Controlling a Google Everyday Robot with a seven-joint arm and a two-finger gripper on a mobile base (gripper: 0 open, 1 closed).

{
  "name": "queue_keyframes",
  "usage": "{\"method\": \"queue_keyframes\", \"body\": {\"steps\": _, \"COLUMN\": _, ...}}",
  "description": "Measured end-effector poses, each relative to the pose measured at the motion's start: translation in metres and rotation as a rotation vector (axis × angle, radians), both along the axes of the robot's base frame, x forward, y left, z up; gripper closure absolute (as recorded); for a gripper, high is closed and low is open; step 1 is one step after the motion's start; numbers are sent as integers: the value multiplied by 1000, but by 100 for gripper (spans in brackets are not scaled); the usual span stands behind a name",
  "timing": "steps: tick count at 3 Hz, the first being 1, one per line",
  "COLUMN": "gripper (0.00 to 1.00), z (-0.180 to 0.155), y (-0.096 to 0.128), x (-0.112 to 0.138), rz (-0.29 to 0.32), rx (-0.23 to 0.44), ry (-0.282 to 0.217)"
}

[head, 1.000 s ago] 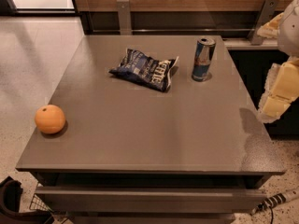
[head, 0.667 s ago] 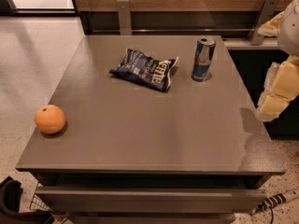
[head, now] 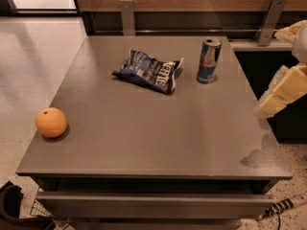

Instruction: Move redbull can near orange

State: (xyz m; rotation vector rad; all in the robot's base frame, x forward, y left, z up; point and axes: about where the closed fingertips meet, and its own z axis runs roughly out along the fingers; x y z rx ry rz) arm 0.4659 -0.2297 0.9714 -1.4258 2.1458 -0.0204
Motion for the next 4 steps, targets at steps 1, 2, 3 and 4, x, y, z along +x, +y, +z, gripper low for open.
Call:
{"method": "queue_keyframes", "body": {"steps": 1, "gripper": 0, "z": -3, "y": -2, "x": 34, "rz": -35, "rx": 142, "ry": -110}}
{"method": "queue_keyframes", "body": {"steps": 2, "gripper": 0, "z": -14, "y": 2, "x": 68, "rz": -55, "rx": 245, "ry": -179}}
{"method": "queue_keyframes", "body": {"steps": 3, "gripper": 0, "z": -31, "y": 6, "x": 89, "rz": -85, "rx": 331, "ry": -219}}
{"method": "queue_keyframes", "body": {"steps": 4, "gripper": 0, "z": -54, "y": 12, "x": 105, "rz": -114, "rx": 428, "ry": -260}}
